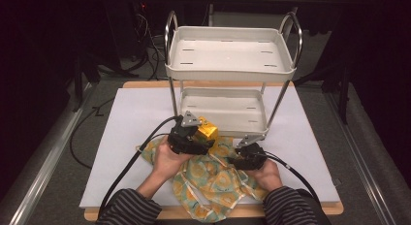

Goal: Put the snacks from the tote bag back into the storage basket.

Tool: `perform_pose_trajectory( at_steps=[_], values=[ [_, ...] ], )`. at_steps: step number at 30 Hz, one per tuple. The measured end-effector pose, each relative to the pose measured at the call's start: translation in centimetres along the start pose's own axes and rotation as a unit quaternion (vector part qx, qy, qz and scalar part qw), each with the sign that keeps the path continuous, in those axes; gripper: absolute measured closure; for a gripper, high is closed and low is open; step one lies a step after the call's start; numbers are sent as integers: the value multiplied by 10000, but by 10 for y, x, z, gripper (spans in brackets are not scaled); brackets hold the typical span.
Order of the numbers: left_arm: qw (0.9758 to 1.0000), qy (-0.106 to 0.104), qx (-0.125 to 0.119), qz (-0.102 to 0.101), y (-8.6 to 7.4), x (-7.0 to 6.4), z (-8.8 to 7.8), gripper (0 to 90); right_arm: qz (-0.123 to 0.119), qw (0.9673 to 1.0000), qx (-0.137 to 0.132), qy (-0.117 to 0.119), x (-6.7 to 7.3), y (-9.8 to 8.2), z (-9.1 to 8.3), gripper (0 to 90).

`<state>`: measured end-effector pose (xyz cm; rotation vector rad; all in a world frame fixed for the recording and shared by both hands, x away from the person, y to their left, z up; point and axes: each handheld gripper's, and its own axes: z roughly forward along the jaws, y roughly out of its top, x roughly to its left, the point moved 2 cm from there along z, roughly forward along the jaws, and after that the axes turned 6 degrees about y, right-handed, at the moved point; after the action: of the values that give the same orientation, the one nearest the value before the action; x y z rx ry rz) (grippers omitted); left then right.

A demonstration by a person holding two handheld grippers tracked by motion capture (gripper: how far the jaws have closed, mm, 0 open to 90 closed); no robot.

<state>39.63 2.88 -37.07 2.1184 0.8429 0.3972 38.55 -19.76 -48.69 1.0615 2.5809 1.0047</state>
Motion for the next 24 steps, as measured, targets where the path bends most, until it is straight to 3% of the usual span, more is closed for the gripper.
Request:
perform_pose_trajectory(
  at_steps=[24],
  values=[
    [9991, 415, 13, -53, 29, 20, 14, 277, -24, 10000, -4, 22, 0, 0, 0, 502]
  ],
)
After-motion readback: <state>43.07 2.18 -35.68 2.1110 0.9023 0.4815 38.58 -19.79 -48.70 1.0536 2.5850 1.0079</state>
